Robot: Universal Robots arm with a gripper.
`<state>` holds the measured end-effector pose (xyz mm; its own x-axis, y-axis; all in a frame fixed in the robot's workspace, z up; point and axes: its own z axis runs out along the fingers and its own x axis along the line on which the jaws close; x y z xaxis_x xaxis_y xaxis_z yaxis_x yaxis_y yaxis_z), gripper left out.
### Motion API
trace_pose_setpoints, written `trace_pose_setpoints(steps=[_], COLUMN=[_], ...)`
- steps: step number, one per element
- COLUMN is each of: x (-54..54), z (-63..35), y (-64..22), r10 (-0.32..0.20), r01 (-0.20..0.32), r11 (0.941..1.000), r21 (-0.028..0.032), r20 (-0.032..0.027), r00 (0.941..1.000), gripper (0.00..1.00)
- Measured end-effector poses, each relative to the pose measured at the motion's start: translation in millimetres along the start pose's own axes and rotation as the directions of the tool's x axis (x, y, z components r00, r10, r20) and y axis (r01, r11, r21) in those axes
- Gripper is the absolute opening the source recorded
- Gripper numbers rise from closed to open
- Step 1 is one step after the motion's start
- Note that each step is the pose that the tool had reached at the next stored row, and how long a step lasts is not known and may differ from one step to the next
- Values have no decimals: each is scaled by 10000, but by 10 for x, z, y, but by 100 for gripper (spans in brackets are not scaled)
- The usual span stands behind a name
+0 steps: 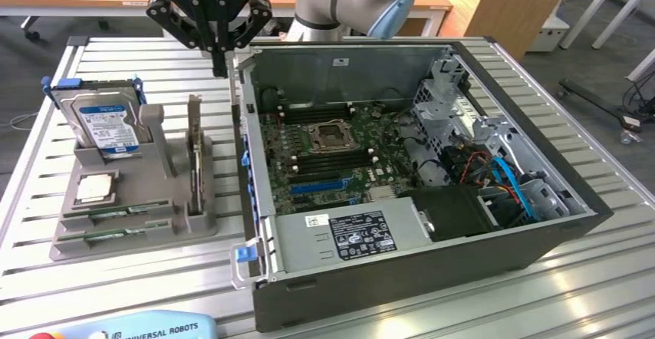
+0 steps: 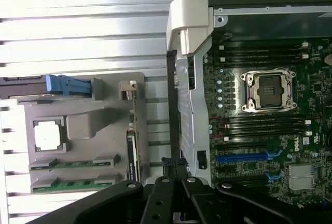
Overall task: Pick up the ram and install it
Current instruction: 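Reach for the ram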
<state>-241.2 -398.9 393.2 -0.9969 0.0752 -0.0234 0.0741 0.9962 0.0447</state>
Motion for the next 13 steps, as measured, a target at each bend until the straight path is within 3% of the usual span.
trace_pose_setpoints(steps=[13], x=[245], z=[-7], y=[-18], r10=[1], r01=[-1], r11=[10000], r21=[0], r20=[-1], r00=[10000], gripper=[10])
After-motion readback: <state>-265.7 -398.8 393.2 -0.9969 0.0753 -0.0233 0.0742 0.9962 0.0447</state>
